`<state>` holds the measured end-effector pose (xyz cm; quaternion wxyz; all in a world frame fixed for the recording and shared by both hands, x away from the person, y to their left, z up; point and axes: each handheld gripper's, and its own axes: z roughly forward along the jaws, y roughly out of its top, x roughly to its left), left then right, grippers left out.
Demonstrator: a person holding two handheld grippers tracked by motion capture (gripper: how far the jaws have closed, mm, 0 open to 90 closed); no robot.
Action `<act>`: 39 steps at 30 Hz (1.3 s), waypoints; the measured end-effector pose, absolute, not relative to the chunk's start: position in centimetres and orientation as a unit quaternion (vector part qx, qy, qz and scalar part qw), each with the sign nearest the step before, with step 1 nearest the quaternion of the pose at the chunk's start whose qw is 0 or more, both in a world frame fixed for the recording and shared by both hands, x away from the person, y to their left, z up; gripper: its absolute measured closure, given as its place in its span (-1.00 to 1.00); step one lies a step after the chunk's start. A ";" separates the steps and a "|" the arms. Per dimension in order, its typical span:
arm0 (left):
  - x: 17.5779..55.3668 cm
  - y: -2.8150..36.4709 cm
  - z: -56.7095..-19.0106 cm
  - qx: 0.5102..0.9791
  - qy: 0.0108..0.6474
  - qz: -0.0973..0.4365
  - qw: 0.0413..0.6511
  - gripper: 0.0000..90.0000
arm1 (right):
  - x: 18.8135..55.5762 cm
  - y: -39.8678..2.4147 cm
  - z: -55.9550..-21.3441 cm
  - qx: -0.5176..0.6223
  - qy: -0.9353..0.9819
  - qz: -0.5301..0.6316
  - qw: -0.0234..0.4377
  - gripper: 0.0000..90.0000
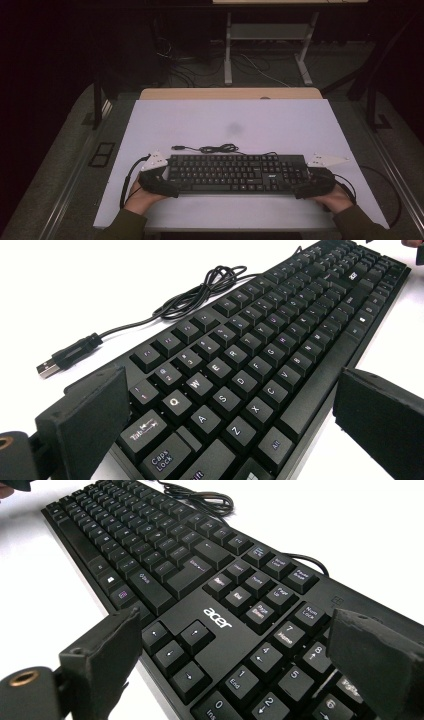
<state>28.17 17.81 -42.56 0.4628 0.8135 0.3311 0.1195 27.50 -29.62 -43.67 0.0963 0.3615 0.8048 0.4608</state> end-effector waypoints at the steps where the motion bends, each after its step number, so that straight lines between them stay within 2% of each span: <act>1: 28.2 17.8 -42.6 0.813 0.331 0.120 0.463 -0.97 | 27.5 -29.6 -43.7 0.361 0.805 0.461 0.096 -0.83; 39: 28.6 17.1 -42.6 0.811 0.326 0.119 0.471 -0.97 | 29.0 -26.7 -42.9 0.337 0.807 0.480 0.074 -0.83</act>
